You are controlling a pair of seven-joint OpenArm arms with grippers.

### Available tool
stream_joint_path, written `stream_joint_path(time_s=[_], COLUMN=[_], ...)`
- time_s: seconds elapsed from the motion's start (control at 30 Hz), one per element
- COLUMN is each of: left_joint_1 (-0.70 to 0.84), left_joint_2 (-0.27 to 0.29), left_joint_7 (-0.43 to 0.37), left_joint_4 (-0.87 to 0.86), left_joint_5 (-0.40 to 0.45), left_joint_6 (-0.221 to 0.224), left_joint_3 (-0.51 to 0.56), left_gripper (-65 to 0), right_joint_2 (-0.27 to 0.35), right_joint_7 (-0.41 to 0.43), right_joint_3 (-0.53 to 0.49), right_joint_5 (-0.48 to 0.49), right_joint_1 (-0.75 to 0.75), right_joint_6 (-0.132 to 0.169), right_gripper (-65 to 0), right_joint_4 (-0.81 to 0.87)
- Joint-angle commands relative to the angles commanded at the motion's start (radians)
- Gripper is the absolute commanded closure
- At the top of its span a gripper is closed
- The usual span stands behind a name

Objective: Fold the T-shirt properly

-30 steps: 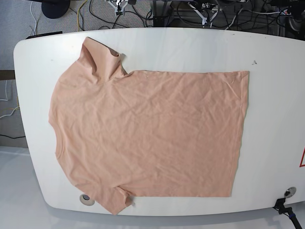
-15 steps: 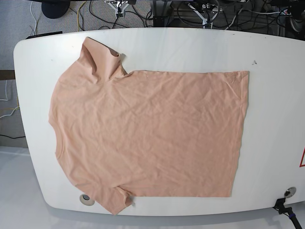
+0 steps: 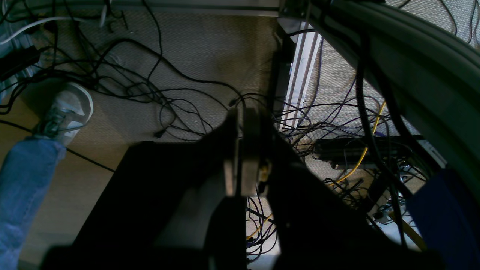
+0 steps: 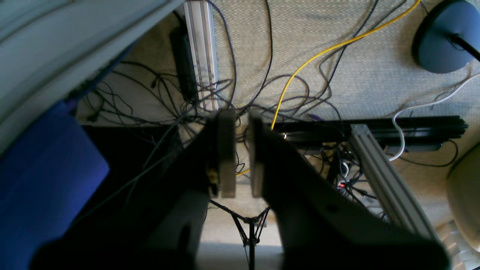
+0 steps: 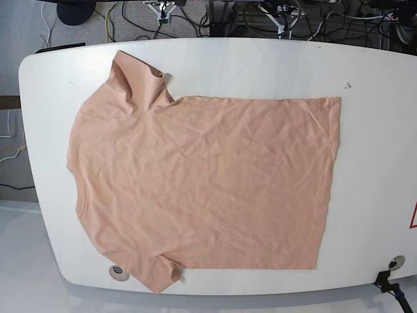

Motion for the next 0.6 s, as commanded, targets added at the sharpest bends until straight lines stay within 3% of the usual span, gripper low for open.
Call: stream_joint_path(time_s=[0.27,0.6], left_joint_1=[0.065,0.039], left_joint_2=[-0.014,-0.02], left_joint_7=[-0.011,-0.024], left_joint_4=[0.109,0.058], left_joint_5=[-0.001,0.004], left_joint_6=[-0.004,-0.014], left_joint_3=[0.004,-0.001], left_gripper=[0.0,-1.0], right_joint_2=[0.012,-0.001], right_joint_7=[0.005,-0.002], right_joint_3=[-0.005,-0.002], right_joint_5=[-0.002,-0.002], right_joint_1=[-0.03,-0.01], right_joint_6=[0.005,0.01], right_gripper=[-5.7,-5.4], right_joint_4=[0.06,0.023])
